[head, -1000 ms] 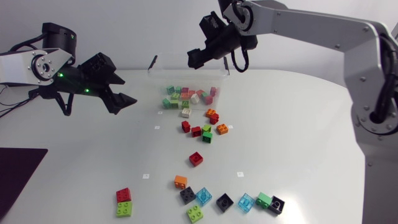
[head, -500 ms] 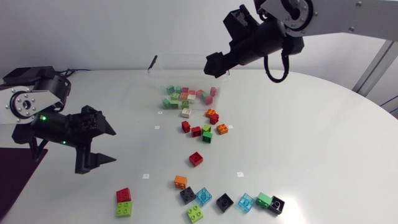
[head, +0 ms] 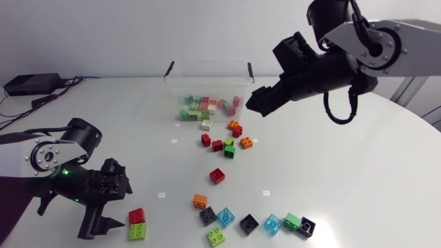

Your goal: Place the duplo bricks in the container

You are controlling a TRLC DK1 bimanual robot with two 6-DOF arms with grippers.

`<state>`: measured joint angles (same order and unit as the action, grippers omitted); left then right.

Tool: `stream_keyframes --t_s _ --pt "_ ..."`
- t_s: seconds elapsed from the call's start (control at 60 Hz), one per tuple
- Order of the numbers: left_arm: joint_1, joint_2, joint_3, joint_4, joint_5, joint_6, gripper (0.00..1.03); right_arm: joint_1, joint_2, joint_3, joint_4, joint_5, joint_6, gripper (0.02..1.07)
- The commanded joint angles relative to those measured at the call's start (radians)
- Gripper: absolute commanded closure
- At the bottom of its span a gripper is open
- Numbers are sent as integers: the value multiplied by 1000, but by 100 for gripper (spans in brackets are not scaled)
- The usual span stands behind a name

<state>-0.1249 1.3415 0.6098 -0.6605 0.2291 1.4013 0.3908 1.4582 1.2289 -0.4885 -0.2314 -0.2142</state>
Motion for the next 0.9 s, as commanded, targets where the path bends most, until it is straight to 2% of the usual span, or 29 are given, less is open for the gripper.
stream_keyframes --t_s 0.0,0.317,0.533,0.667,0.817,0.883 --pt "-22 -11 -27 22 -1 -36 6 -3 -41 -78 14 -3 -21 6" --pt "-96 -8 -48 45 -1 -114 7 -1 -190 -259 -53 4 -77 6" --pt "-110 8 -59 81 -1 -153 7 -13 -279 -355 -105 12 -120 6" --pt "-121 50 -68 124 -30 -188 10 2 -348 -430 -170 26 -171 6" --pt "-117 53 -76 125 -37 -194 12 -12 -414 -480 -214 29 -205 6" --pt "-124 53 -81 125 -37 -205 16 -12 -432 -502 -229 29 -217 6"
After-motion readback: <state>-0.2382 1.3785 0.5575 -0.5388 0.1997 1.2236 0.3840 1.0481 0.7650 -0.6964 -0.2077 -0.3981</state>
